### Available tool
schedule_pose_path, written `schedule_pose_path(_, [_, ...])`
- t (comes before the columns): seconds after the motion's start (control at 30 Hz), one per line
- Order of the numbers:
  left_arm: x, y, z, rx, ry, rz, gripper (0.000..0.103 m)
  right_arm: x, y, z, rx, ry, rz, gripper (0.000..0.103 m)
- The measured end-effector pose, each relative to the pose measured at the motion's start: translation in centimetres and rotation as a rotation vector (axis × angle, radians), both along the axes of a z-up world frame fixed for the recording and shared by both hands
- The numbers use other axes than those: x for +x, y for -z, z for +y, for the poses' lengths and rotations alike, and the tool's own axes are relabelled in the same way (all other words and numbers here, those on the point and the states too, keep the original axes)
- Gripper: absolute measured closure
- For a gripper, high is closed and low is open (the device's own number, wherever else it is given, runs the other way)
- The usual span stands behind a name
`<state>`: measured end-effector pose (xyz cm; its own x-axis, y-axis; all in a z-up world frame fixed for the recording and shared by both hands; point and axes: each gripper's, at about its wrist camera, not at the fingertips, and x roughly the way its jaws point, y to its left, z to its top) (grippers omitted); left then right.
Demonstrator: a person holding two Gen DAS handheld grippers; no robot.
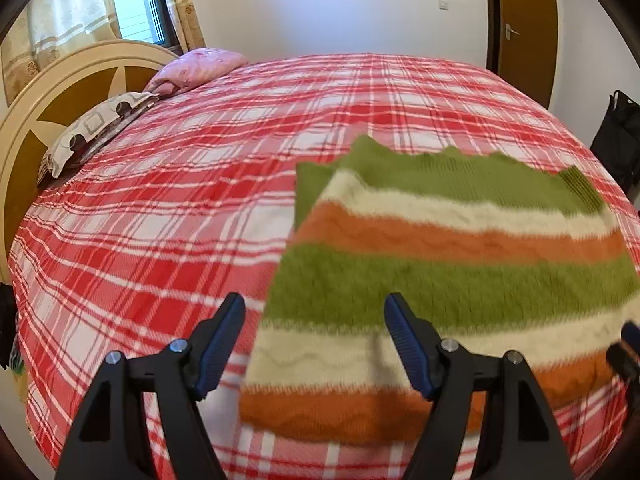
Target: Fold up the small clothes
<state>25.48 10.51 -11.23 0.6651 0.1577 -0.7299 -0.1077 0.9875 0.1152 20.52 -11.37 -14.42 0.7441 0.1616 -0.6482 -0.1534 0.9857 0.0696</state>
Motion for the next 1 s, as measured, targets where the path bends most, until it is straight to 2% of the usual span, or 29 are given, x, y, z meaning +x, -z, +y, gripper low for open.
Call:
schedule_pose_path(0.2, [1.9,-0.1,0.1,-0.006,-0.018,0.008,0.028,0.3,0.4,-0.9,0.029,0.022,0.017,0.060])
schedule_pose_path(0.43, [4.2,1.9,-0.2,-0.045,-0.022,0.073,0.028,0.6,0.4,-1.1,0.031,0.023,0.020,0.060])
schedule_pose_path(0.53, [4.8,2.5,0.7,-0.138,-0.043,0.077,0.024,0.8,0.5,-0.9,0.029,0.021,0.024,0.060])
schedule_pose_path(0.63, [5.2,3.2,3.2,-0.350,-0.077,0.101,0.022,1.0,0.3,-0.8,0.030,0.019,0.020,0.060])
schedule_pose_path(0.7, [4.8,3.3,4.0,-0.417,-0.082,0.082,0.024,1.4,0.0,-0.6,0.037,0.014,0.012,0.060])
schedule_pose_path(0.8, [4.7,3.4,3.3,-0.389,-0.058,0.077,0.023,2.5,-0.6,0.2,0.036,0.002,0.001,0.060])
schedule_pose_path(0.9, [4.6,3.4,3.4,-0.422,-0.069,0.071,0.023,4.2,-1.6,2.0,0.001,-0.027,-0.038,0.072])
schedule_pose_path(0.93, [4.6,3.4,3.5,-0.437,-0.070,0.074,0.023,4.9,-1.7,2.5,-0.003,-0.036,-0.038,0.072])
schedule_pose_path(0.97, [4.9,3.4,3.6,-0.445,-0.071,0.076,0.025,5.5,-1.8,2.9,-0.001,-0.041,-0.038,0.072])
schedule_pose_path(1.0, [4.9,3.3,3.7,-0.451,-0.074,0.076,0.031,6.5,-1.9,3.3,0.011,-0.039,-0.037,0.072])
